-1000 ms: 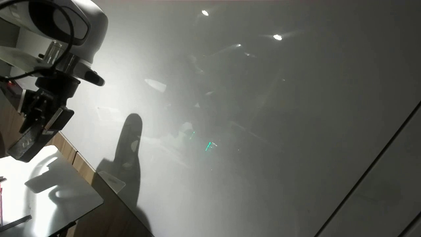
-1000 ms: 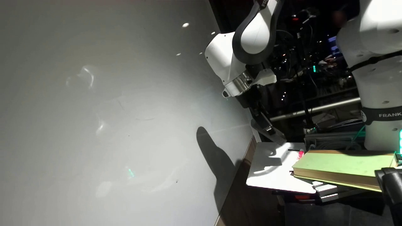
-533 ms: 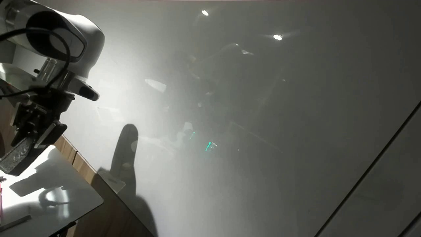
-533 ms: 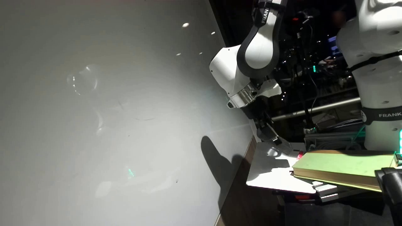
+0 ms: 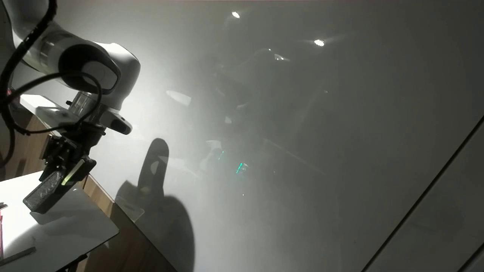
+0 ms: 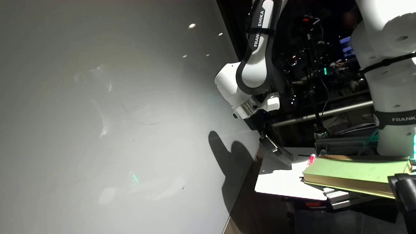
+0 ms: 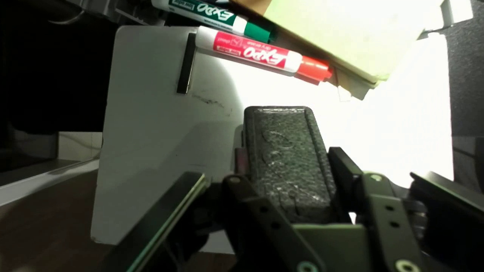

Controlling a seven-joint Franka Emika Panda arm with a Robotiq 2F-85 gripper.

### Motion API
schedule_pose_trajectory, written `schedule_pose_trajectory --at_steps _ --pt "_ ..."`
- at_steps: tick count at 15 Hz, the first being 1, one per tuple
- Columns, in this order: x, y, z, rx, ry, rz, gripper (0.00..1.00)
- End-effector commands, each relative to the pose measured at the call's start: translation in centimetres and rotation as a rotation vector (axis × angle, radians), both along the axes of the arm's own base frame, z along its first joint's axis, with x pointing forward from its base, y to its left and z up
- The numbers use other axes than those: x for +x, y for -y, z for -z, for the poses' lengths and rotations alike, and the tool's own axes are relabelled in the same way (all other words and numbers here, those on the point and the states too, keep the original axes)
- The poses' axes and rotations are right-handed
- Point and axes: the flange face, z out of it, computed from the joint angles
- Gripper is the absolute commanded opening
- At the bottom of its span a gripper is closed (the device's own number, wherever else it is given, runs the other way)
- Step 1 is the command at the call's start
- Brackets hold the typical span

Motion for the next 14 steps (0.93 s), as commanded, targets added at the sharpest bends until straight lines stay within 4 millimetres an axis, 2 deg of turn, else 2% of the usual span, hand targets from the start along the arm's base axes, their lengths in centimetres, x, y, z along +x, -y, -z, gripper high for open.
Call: schedule_pose_trajectory --at_steps 1,7,10,11,12,13,14 --pt "1.7 0.3 1.0 0.009 -0.004 0.007 0.29" --pt "2.2 -0.6 2.1 0.009 -0.026 -0.005 0.31" --pt "2.3 -0.6 2.3 0.009 -0.031 -0.006 0.39" --pt "2.4 -0.5 2.4 0.008 -0.031 -0.005 0.46" --pt "2.4 -0.5 2.4 0.008 -0.031 -0.005 0.59" --pt "2.4 -0.5 2.4 0.008 -0.032 -0.004 0.8" --pt "2.4 -0.5 2.4 0.008 -0.033 -0.003 0.84"
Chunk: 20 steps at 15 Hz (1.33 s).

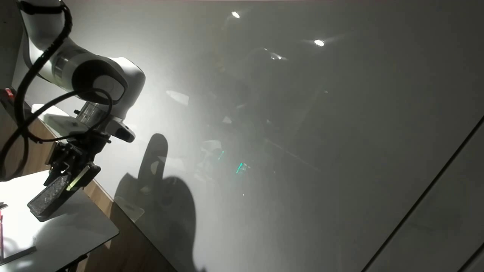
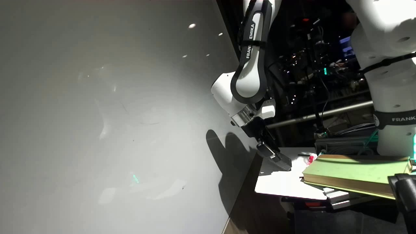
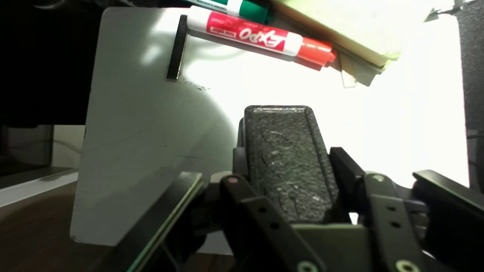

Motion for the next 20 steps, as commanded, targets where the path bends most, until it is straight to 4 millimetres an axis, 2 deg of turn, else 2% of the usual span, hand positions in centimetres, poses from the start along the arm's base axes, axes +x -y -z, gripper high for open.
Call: schedule_pose_trajectory --at_steps 1,3,4,11,16,20 --pt "0.6 -0.2 0.3 0.006 0.006 0.001 0.84" --pt "0.6 -0.2 0.4 0.006 0.003 0.001 0.97" --pt "0.6 -0.2 0.5 0.006 0.002 0.002 1.0" --pt "0.7 -0.1 0.5 0.013 0.006 0.004 1.0" --pt "1.4 -1.5 -1.6 0.024 0.082 -0.028 1.0" --pt "1.8 -2.5 -1.4 0.023 0.12 -0.057 1.0"
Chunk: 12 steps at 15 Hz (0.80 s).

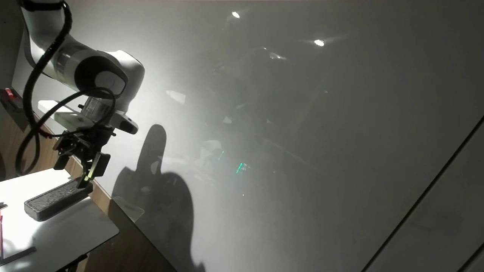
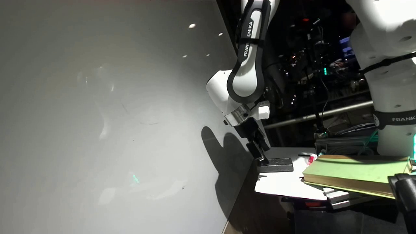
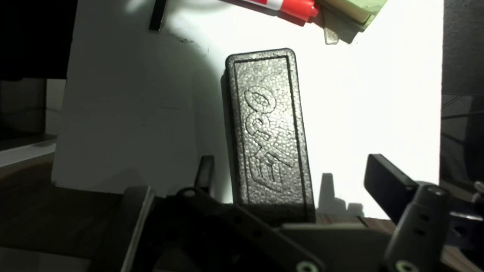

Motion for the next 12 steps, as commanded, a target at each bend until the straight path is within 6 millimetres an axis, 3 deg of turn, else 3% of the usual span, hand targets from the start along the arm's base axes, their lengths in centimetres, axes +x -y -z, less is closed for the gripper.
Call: schedule_pose_trajectory --at_steps 1,12 --pt "0.2 -0.8 -0.1 0.007 0.046 -0.026 1.0" --pt "1.1 -0.2 1.8 -0.005 0.073 -0.047 1.0"
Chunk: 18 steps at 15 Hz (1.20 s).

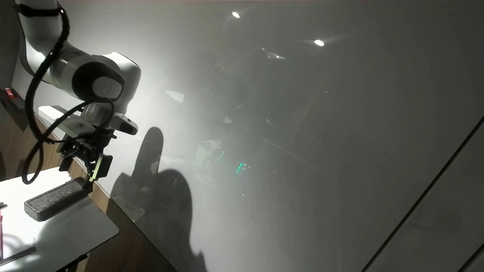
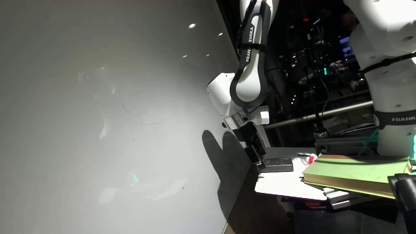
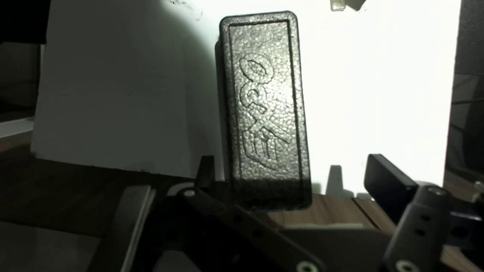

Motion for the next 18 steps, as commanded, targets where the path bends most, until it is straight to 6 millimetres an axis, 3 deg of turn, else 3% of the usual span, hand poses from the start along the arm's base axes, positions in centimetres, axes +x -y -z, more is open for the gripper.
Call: schedule_pose_trajectory --at_steps 1,3,4,5,7,12,18 --pt "0.6 0.5 0.9 -0.013 0.011 -0.015 1.0" --pt "0.9 0.8 1.1 -0.016 0.005 -0.017 1.0" --pt "1.0 0.9 1.1 -0.016 0.003 -0.015 0.94" --pt "1.2 1.0 1.1 -0.016 0.004 -0.014 0.72" --pt "1.3 1.0 1.0 -0.017 0.007 -0.013 0.68" --pt "1.7 0.9 1.1 -0.018 0.01 -0.011 0.31" --pt "2.4 1.4 0.5 -0.023 0.018 0.01 0.29"
